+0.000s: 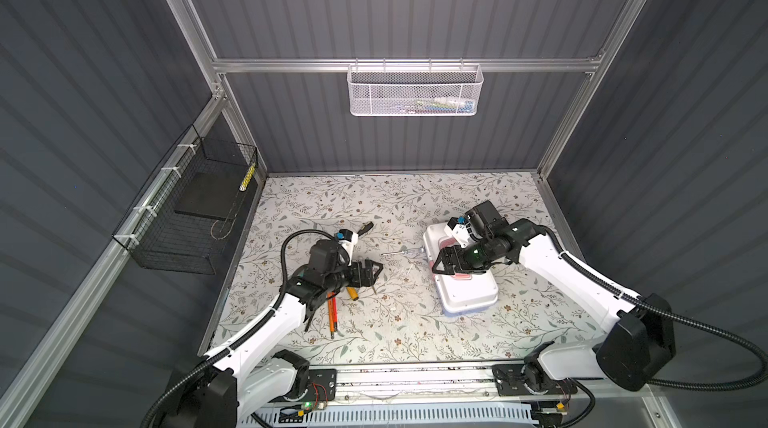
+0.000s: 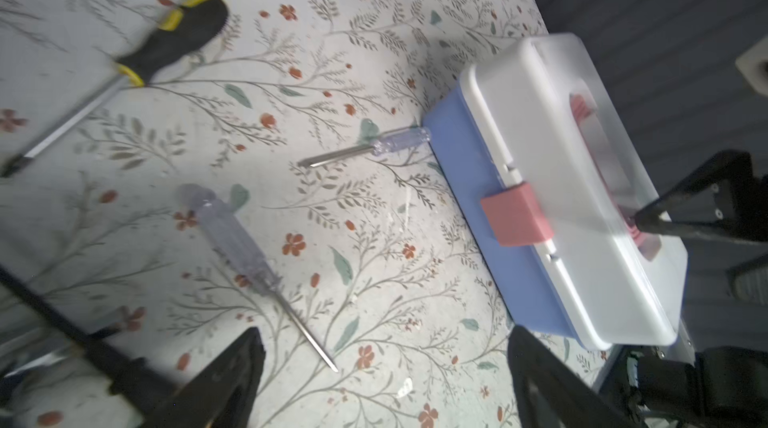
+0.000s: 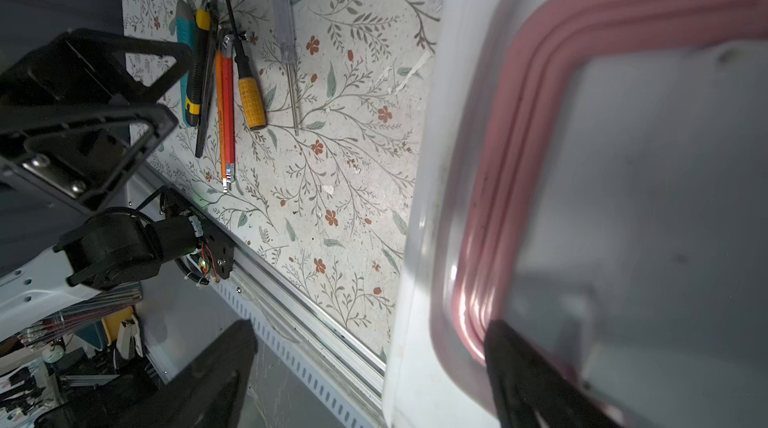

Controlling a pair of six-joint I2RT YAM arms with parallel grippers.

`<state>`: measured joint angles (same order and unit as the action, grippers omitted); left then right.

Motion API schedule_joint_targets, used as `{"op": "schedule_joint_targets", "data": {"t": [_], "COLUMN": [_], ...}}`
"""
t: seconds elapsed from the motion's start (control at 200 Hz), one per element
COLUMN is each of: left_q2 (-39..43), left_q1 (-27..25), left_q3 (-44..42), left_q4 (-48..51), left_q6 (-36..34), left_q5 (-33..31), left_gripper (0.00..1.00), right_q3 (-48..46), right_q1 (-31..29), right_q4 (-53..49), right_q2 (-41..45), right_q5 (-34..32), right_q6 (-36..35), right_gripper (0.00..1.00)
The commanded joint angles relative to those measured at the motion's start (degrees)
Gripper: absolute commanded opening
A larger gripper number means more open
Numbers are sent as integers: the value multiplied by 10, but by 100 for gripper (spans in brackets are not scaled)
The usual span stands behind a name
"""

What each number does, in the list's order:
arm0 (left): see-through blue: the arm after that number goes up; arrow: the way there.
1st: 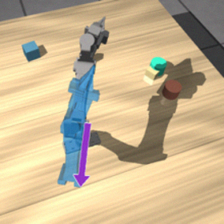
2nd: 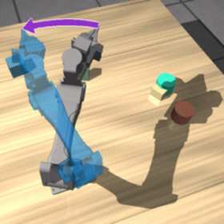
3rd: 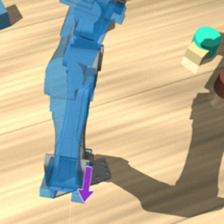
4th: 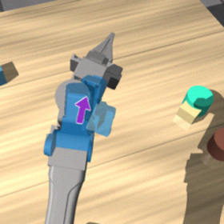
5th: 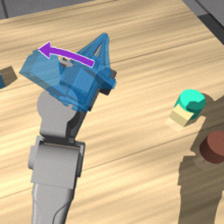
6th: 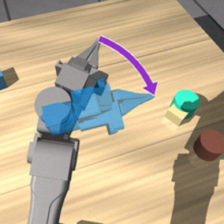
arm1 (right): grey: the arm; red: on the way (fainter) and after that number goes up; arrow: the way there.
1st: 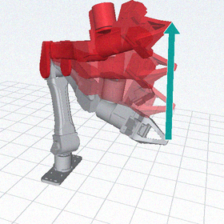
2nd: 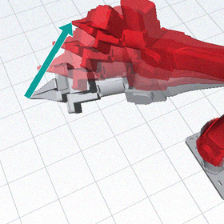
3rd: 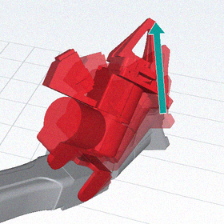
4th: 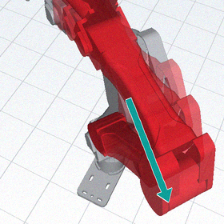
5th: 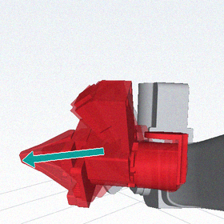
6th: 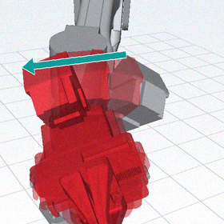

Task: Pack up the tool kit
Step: 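Reach the right gripper to the pink handle while the left gripper moves toward the box, then close the right gripper on the pink handle of the tool box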

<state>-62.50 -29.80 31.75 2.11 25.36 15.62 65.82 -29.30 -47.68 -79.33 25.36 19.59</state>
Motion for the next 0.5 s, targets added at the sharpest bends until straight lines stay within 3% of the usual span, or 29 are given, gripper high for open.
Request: {"op": "schedule_joint_targets", "data": {"t": [0.0,0.175,0.325,0.495], "left_q2": [-28,-107,-154,-198], "left_q1": [-39,-92,-118,-138], "left_q3": [-6,5,-33,-5], "left_q4": [-62,-120,-238,-255], "left_q6": [27,40,83,72], "left_q5": [-42,-68,-74,-93], "left_gripper": [94,96,96,97], "right_q3": [30,46,59,63], "right_q1": [-1,-2,-1,-1], "right_q4": [-1,-8,-12,-26], "right_q2": [-4,-48,-74,-83], "right_q5": [-34,-19,-30,-34], "right_q6": [-6,-22,-33,-46], "right_gripper": [89,90,90,90]}}
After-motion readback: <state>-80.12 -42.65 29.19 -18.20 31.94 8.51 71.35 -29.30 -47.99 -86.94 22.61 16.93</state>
